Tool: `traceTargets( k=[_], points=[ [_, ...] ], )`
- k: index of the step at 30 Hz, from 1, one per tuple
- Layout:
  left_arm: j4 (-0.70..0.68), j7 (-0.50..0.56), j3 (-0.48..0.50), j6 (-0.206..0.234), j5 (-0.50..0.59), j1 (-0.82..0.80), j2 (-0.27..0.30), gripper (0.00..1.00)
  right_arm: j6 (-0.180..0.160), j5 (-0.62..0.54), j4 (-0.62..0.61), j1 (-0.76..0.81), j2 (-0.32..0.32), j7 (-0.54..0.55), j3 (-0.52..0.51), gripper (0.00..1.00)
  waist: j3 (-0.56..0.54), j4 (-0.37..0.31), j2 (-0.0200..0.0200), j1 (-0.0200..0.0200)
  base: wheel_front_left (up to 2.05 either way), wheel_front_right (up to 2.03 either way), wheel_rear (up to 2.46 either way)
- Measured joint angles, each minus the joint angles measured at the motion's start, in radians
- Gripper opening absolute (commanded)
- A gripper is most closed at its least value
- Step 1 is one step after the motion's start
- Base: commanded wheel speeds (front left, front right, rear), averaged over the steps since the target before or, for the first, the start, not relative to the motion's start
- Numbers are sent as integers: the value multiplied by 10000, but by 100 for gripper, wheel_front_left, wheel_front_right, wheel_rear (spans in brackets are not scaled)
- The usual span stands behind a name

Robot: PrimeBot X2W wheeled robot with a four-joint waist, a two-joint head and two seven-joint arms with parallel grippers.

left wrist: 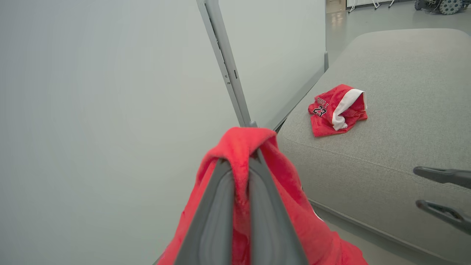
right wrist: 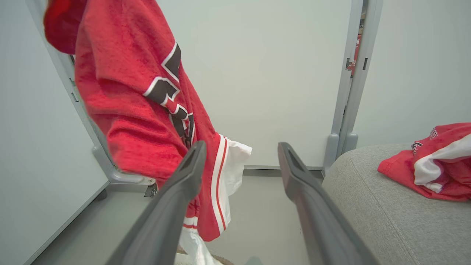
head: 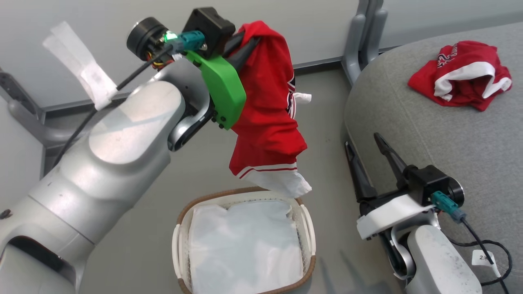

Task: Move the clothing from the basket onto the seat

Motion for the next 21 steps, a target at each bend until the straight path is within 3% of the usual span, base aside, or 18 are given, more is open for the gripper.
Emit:
traceTargets(
  k=[9,21],
  points=[
    [79,174,140,0,-464,-424,-405,0,0,-88,399,-563,6,0,1221,100,-342,-170,0,0,0,0,0],
    [-115,261,-173,0,-510,-911,-920,0,0,-934,3089,-2045,0,0,1958,100,-470,116,0,0,0,0,0]
  ],
)
